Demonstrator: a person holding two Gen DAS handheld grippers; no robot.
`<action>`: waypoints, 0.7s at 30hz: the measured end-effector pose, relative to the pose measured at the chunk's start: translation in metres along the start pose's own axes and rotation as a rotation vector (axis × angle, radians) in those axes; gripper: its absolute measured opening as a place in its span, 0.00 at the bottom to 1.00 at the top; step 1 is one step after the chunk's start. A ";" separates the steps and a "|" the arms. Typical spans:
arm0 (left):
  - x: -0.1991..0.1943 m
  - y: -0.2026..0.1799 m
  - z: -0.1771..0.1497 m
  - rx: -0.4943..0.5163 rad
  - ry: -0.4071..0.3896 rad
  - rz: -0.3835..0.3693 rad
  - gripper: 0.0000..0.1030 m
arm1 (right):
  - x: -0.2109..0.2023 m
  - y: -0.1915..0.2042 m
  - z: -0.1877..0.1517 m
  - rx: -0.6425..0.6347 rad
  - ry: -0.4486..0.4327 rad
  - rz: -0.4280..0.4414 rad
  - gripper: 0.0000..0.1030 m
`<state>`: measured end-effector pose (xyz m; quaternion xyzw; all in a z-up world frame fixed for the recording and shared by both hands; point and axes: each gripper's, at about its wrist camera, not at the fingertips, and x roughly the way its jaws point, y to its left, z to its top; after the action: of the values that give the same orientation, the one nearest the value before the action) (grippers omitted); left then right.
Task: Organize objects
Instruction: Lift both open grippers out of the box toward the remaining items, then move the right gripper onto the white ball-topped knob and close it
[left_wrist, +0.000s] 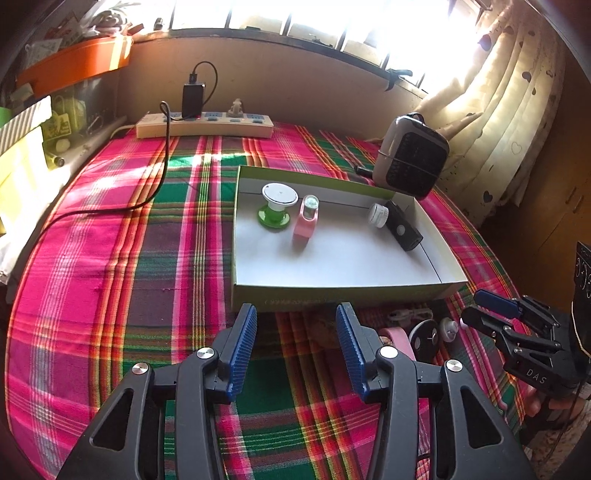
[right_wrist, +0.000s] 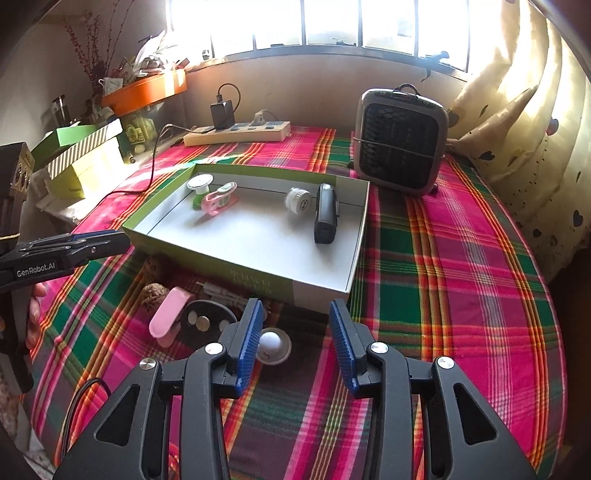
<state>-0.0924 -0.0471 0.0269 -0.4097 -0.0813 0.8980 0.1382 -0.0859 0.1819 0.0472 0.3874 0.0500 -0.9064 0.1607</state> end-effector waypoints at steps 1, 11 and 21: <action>0.001 -0.001 -0.001 -0.003 0.004 -0.008 0.43 | 0.000 0.001 -0.002 -0.001 0.003 0.007 0.40; 0.015 -0.009 -0.003 -0.001 0.047 -0.060 0.44 | 0.011 0.002 -0.016 0.002 0.056 0.028 0.40; 0.026 -0.013 -0.003 0.007 0.075 -0.066 0.44 | 0.022 0.005 -0.020 -0.021 0.093 0.020 0.40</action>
<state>-0.1036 -0.0264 0.0097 -0.4397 -0.0865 0.8772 0.1720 -0.0847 0.1761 0.0179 0.4280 0.0628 -0.8852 0.1714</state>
